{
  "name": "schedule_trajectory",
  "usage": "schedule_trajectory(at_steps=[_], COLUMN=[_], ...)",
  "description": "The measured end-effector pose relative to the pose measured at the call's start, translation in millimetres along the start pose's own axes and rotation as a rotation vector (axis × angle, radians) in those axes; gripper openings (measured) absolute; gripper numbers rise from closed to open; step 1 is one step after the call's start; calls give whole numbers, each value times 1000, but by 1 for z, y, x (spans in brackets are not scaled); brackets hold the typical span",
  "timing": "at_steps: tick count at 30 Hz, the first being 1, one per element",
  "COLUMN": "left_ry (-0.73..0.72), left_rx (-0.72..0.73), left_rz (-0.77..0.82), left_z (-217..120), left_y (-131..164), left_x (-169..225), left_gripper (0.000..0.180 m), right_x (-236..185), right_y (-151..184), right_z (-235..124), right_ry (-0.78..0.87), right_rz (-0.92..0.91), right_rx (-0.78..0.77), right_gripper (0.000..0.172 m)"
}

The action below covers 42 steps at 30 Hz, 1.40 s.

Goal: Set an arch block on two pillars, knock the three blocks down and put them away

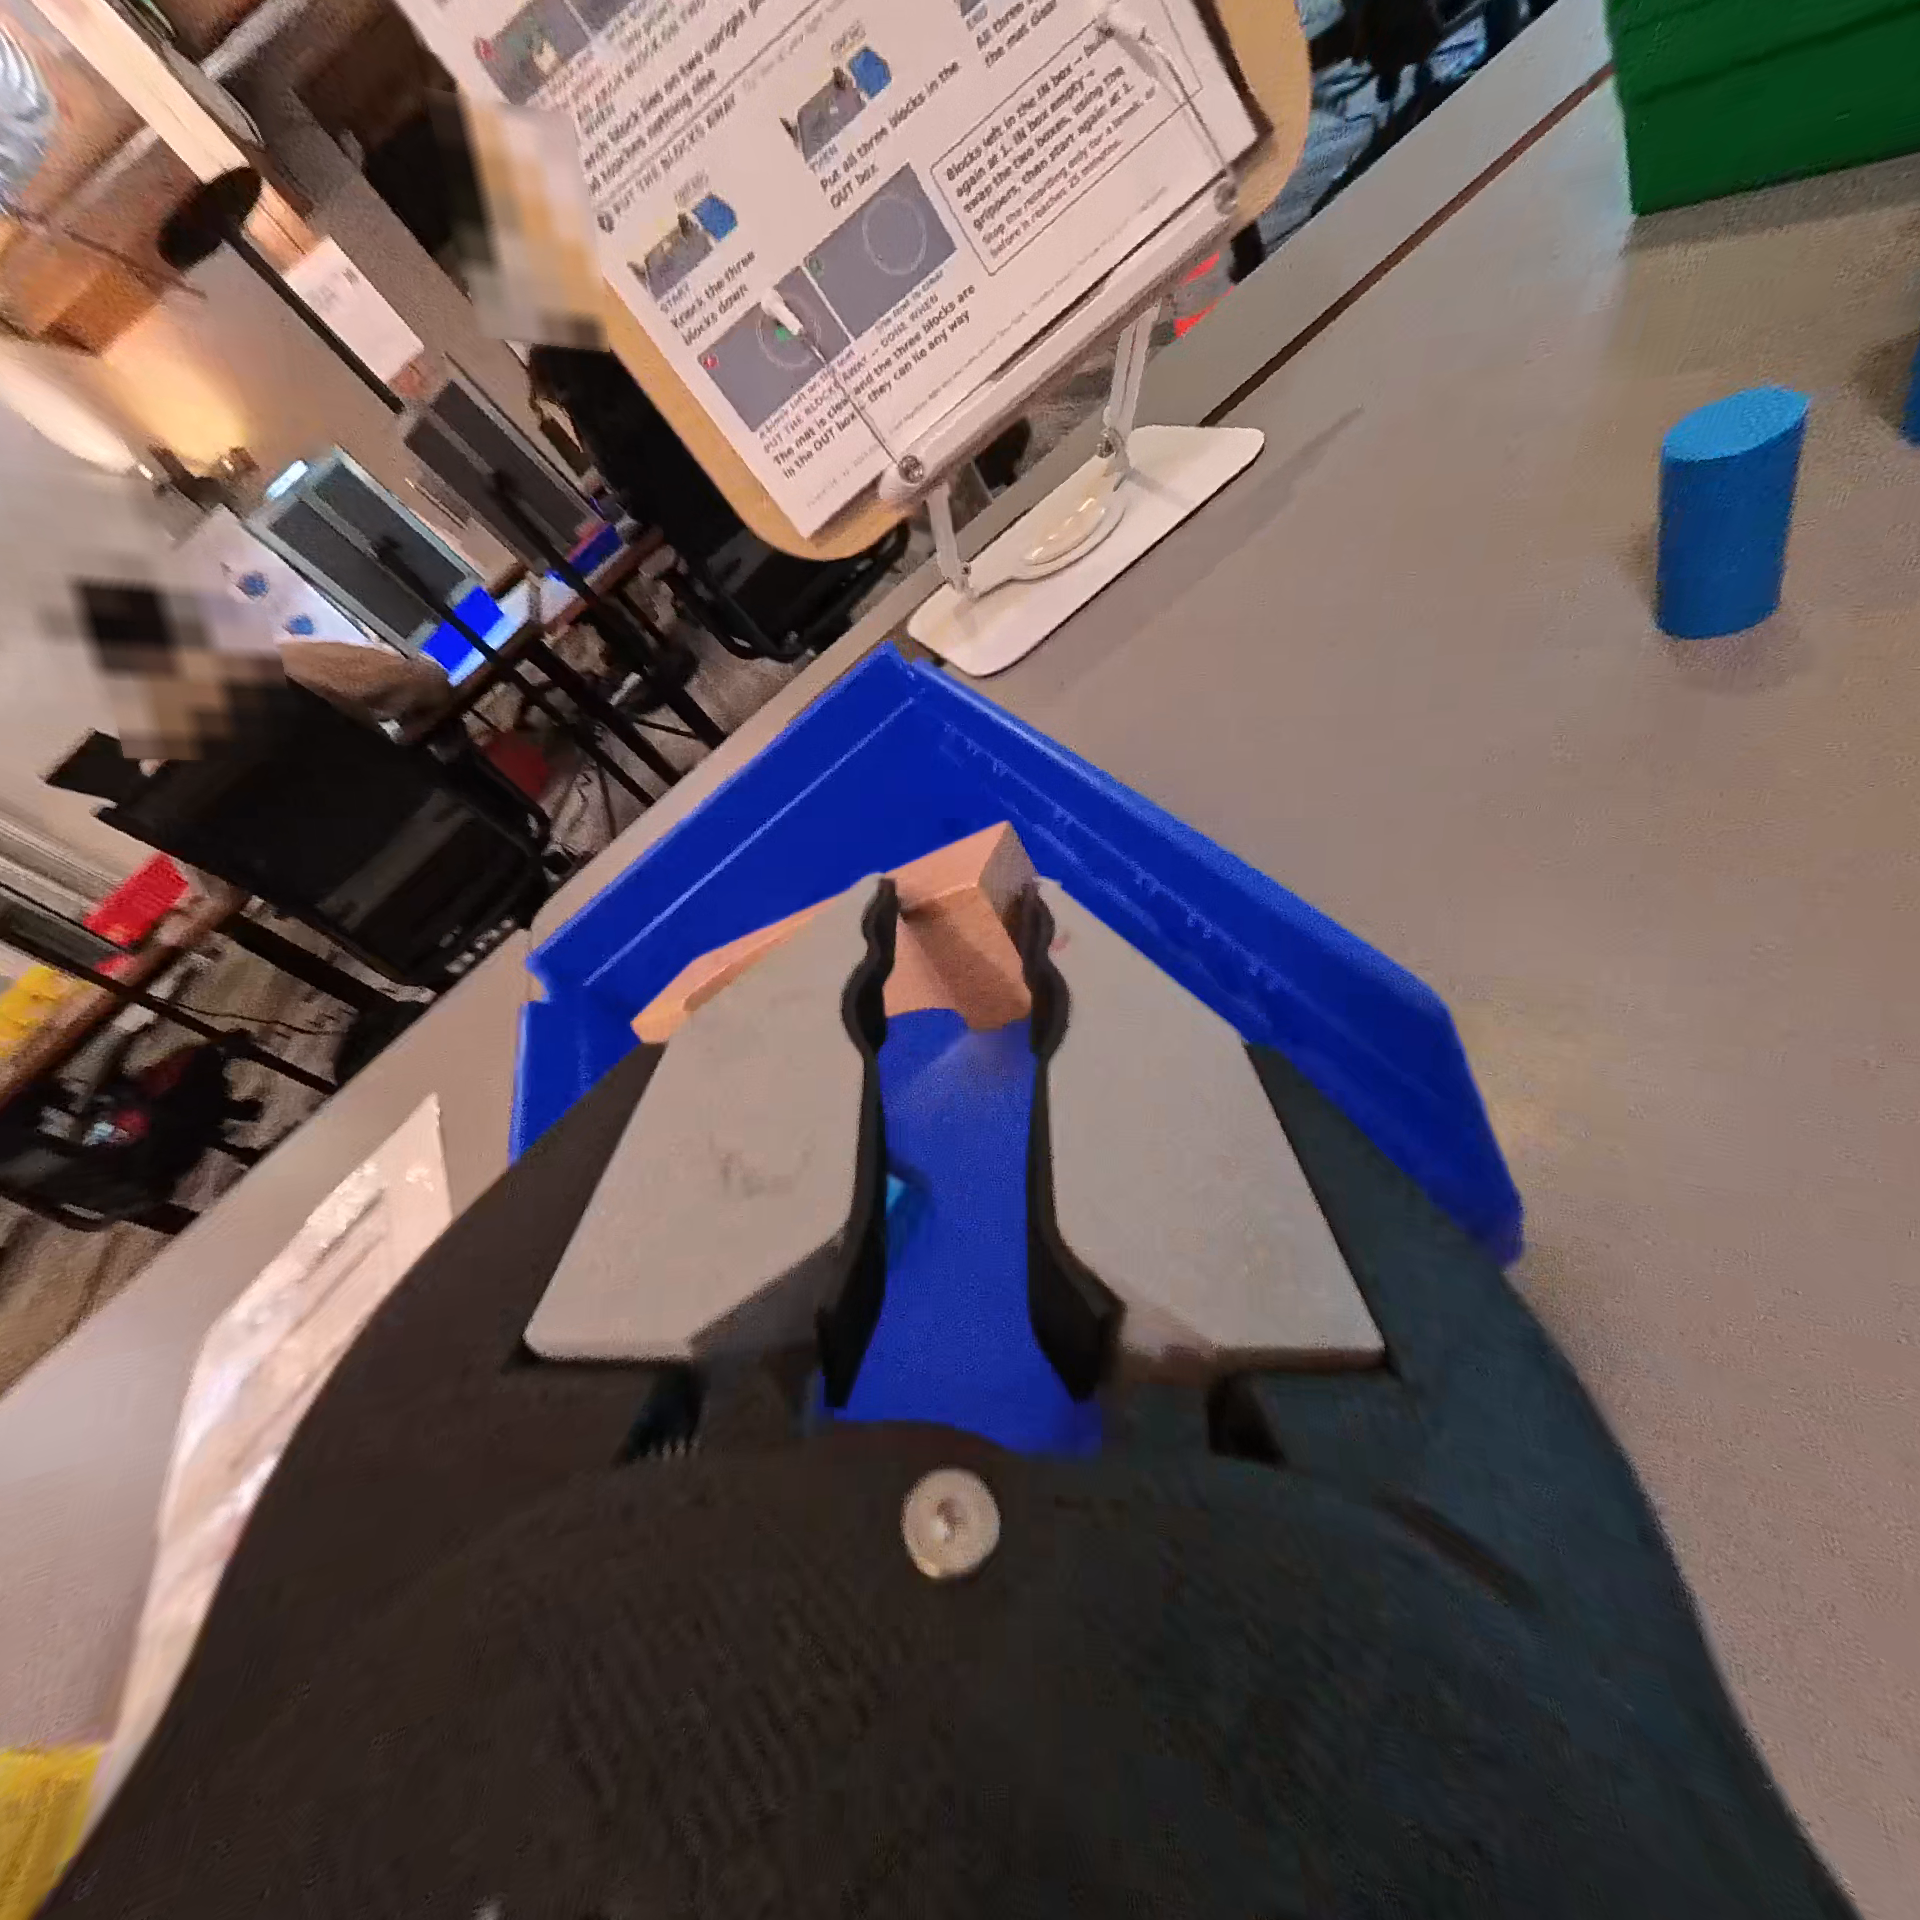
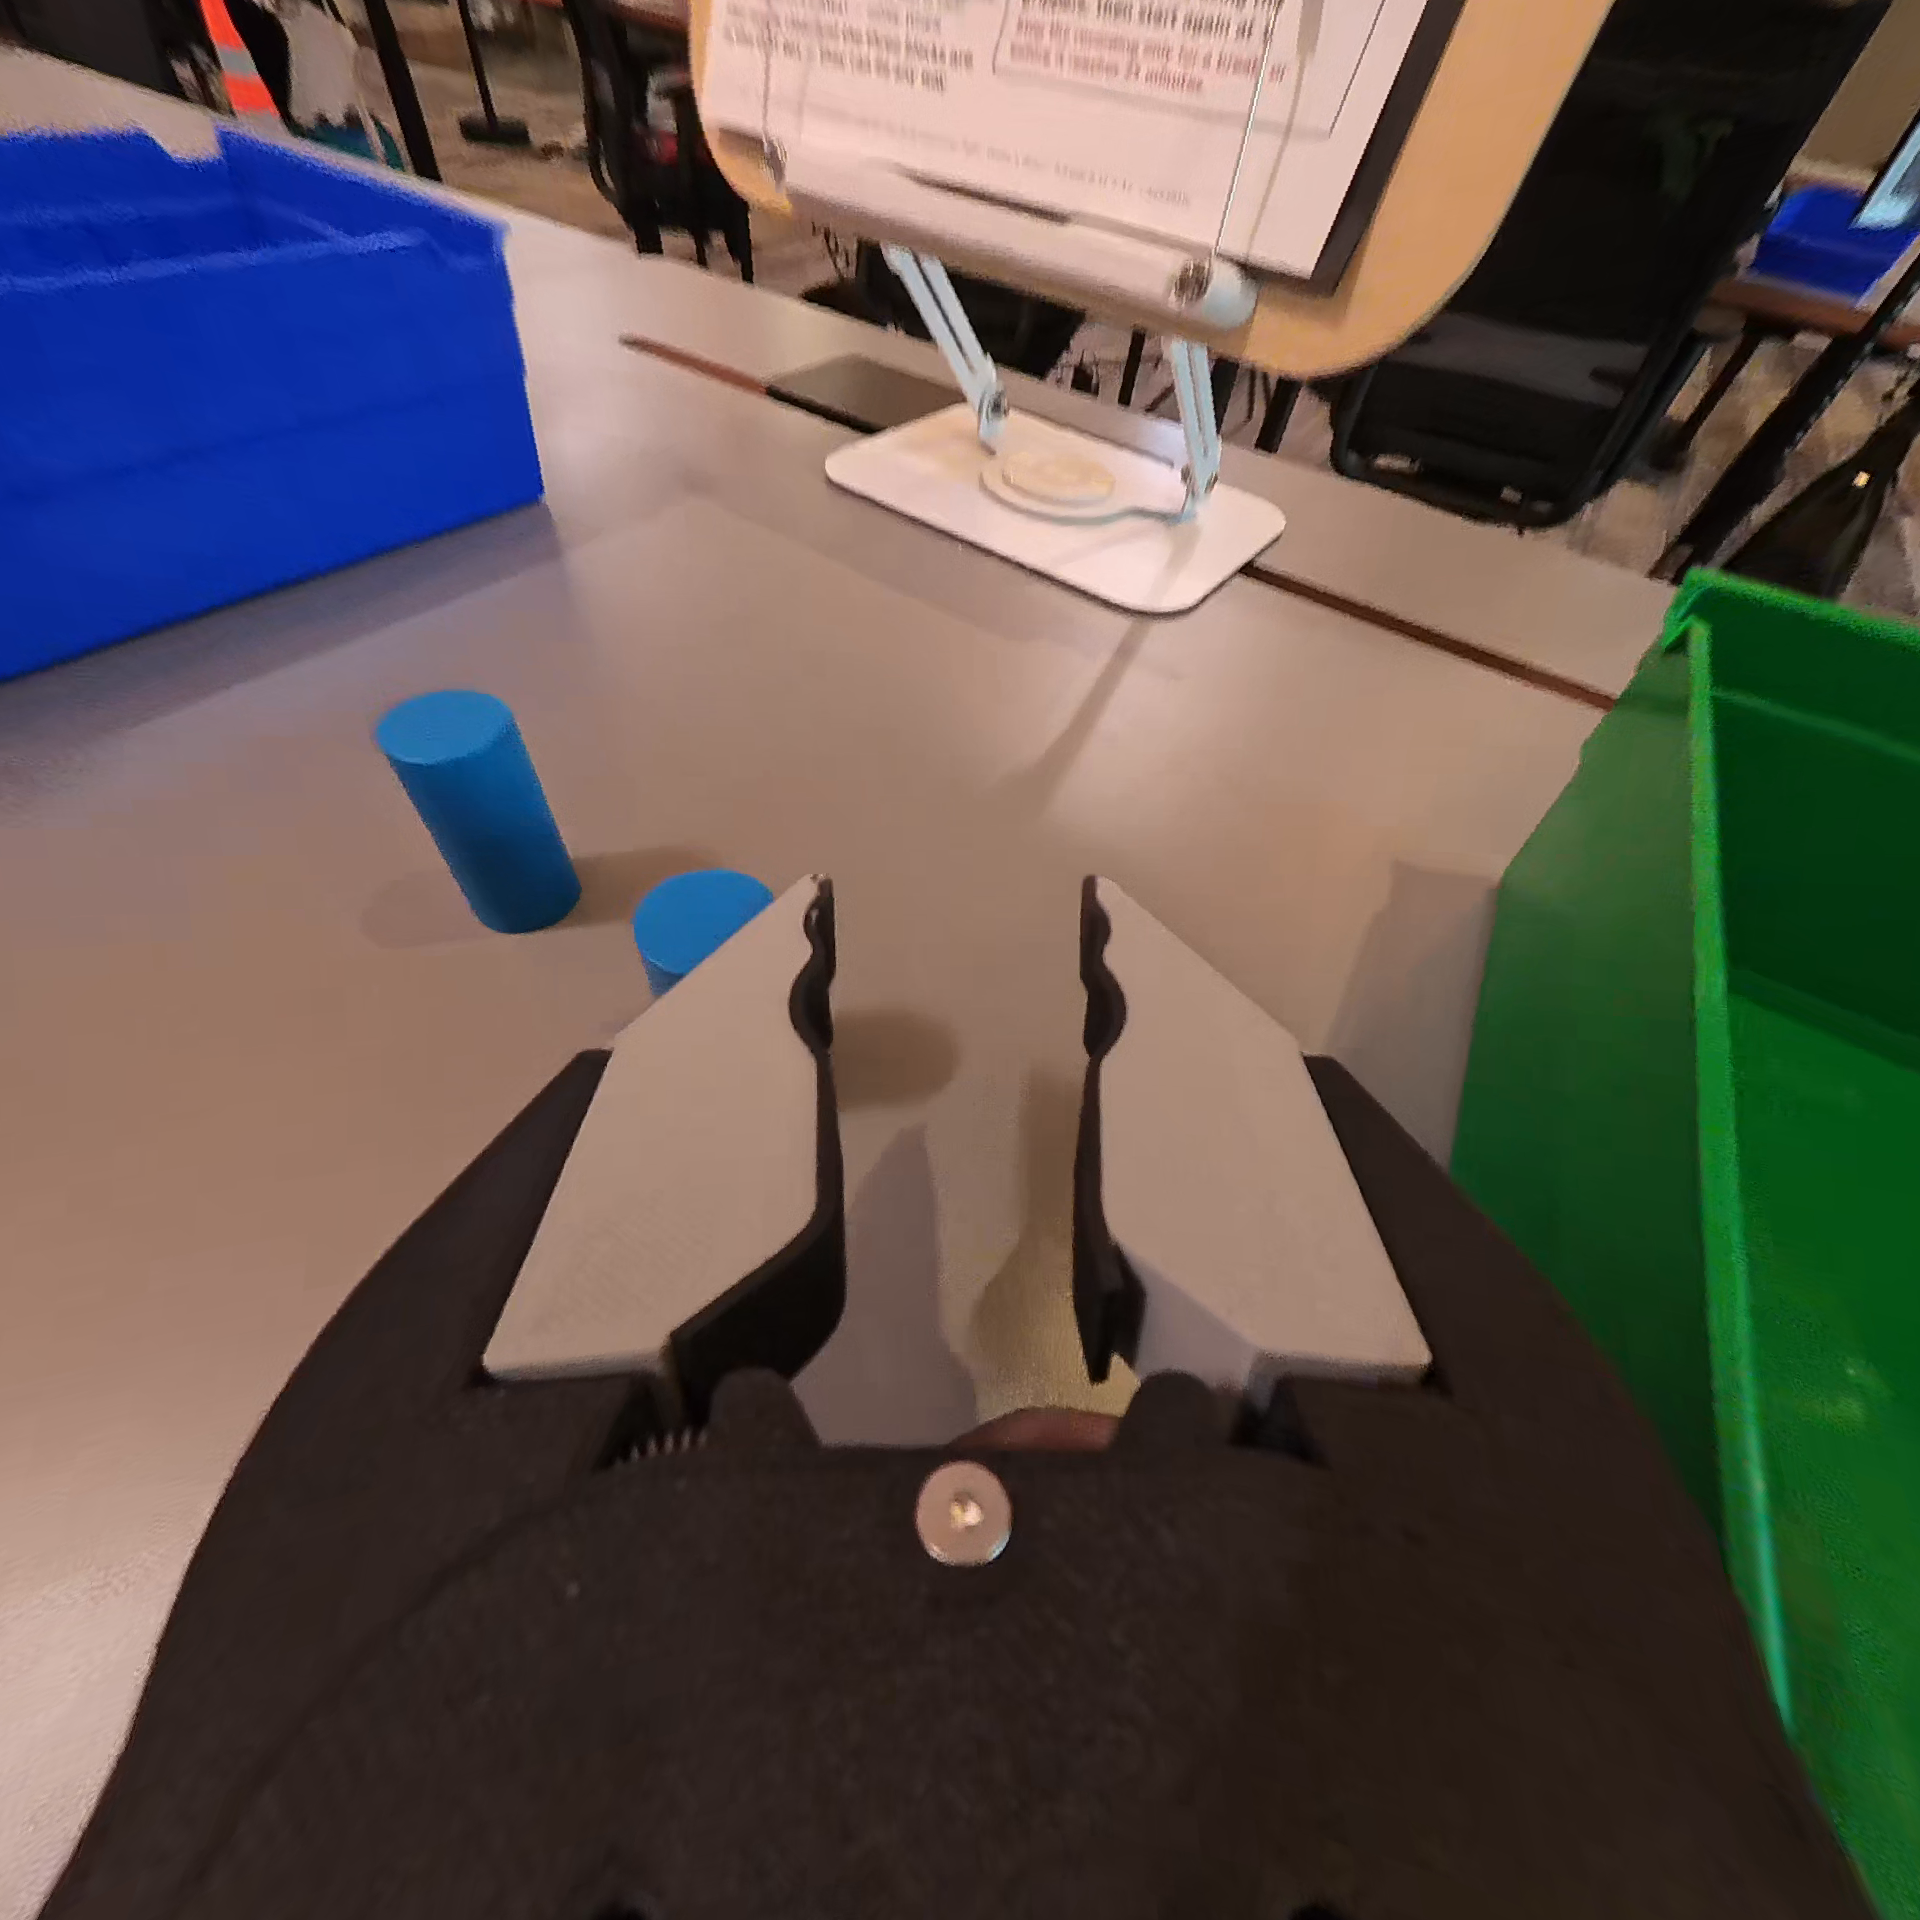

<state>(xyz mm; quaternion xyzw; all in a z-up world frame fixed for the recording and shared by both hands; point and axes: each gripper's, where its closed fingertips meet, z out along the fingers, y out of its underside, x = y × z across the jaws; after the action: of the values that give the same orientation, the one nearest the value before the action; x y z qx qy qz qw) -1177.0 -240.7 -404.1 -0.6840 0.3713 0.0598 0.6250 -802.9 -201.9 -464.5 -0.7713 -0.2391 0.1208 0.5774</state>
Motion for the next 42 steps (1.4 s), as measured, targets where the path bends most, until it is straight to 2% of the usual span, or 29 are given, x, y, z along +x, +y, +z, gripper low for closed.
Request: schedule_trajectory(at_steps=[4, 8, 19, 30, 35, 42], left_ry=[-63, -90, -134, -213, -208, -113], left_rx=[33, 40, 38, 102, 143, 291], left_rz=[184, 279, 390, 611, 690, 809], left_z=[0, 5, 3, -4, -4, -1], left_y=[-11, -14, -14, -48, -62, -99], left_x=[8, 18, 21, 26, 36, 98], left_gripper=[22, 22, 22, 22, 22, 21], right_x=[-2, -3, -9, -34, -66, -147], right_y=[-13, -8, -15, -34, -54, -73], right_z=[-6, -3, -6, -14, -26, -49], right_ry=[0, -2, -16, -94, -211, -599], right_rz=[-15, -22, -29, -45, -38, 79], right_rx=[70, 39, 74, 145, 211, 203], right_gripper=[43, 44, 43, 43, 41, 44])
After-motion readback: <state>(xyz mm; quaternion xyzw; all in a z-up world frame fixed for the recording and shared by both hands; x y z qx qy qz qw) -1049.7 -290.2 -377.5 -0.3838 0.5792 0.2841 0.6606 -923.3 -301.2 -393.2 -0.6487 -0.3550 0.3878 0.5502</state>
